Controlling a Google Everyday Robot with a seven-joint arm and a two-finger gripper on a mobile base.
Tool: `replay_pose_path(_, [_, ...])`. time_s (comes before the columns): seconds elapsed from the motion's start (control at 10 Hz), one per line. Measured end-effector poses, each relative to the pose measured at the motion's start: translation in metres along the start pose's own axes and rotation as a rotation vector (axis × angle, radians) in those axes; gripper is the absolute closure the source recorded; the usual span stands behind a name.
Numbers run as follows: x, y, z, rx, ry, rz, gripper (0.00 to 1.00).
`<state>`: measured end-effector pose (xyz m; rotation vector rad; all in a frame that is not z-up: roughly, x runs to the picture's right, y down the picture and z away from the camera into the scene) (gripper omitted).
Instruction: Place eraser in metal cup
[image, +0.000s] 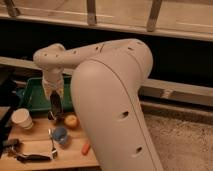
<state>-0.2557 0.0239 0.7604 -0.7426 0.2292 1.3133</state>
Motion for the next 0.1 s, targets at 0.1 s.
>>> replay_pose_path(0.1, [-0.0027, -0.0036, 0.0003, -0.013, -0.014, -0.005, 1.0])
